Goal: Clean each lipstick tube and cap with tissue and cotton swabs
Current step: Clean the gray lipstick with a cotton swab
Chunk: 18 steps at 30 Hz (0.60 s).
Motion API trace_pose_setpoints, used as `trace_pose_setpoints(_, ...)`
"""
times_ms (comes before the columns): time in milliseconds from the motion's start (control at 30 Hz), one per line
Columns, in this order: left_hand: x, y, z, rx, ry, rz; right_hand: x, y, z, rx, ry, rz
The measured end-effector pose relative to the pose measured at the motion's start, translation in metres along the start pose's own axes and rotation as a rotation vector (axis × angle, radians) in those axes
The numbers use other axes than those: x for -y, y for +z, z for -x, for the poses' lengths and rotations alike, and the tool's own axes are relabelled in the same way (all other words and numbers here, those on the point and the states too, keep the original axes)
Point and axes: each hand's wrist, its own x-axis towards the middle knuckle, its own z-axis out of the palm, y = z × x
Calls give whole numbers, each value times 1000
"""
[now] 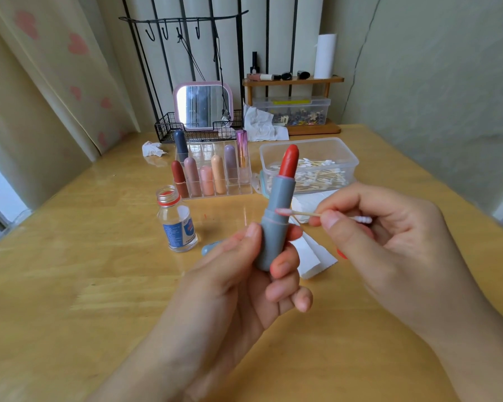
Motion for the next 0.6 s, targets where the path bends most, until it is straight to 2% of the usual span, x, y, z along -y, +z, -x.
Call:
trace_pose_setpoints(400, 1, -2, -3, -67, 25, -77, -2, 0, 0, 34, -4, -3)
trace_pose_setpoints(500, 0, -1, -1, -98, 10, -39, -3, -1, -1, 18, 14, 6)
trace_pose_setpoints(600, -2, 1, 1, -59, -13, 10, -3, -3, -3, 8, 38, 12)
